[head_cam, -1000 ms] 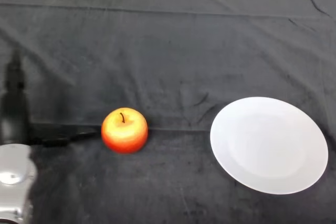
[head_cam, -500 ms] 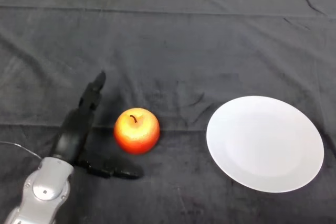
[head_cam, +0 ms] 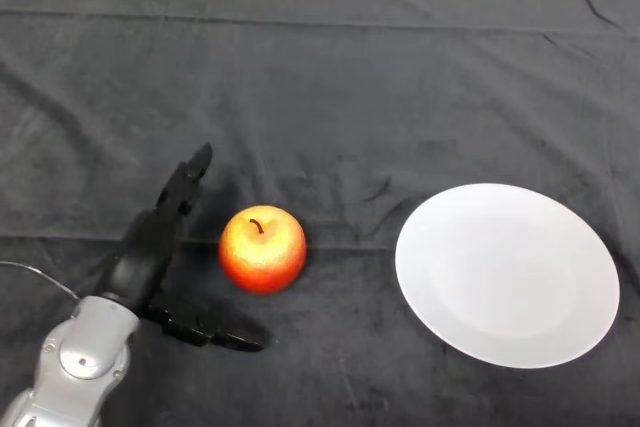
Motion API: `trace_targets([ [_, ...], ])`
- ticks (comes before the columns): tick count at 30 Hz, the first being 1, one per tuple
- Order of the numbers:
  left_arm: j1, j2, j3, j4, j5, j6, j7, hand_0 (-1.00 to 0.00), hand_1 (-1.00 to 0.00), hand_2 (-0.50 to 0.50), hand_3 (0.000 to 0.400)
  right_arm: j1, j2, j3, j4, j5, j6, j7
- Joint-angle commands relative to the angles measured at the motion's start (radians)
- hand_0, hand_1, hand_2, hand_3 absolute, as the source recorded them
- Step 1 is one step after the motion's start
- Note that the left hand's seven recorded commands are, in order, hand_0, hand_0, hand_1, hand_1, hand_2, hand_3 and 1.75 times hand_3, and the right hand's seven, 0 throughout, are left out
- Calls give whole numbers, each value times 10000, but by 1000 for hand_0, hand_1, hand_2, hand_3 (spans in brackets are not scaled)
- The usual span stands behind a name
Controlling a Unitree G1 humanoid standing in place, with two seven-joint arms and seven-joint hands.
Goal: Move the apple to the plate
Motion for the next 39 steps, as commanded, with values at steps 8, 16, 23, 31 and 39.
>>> trace_targets([
  [8,-476,-187,-365,386,157,254,410,0,0,0,0,38,-34,-106,-188,85,62,-191],
  [16,-1107,-532,-503,1433,-90,-22,958,0,0,0,0,39,-35,-105,-189,91,65,-194],
  [23,-1485,-828,-840,2211,-328,-305,1653,0,0,0,0,36,-40,-106,-179,96,67,-192],
  [31,-1763,-962,-1358,2752,-663,-567,2162,0,0,0,0,30,-49,-108,-160,103,68,-184],
  [39,-1956,-919,-1795,3139,-966,-850,2326,-1000,-1000,0,400,23,-58,-111,-137,108,68,-174],
])
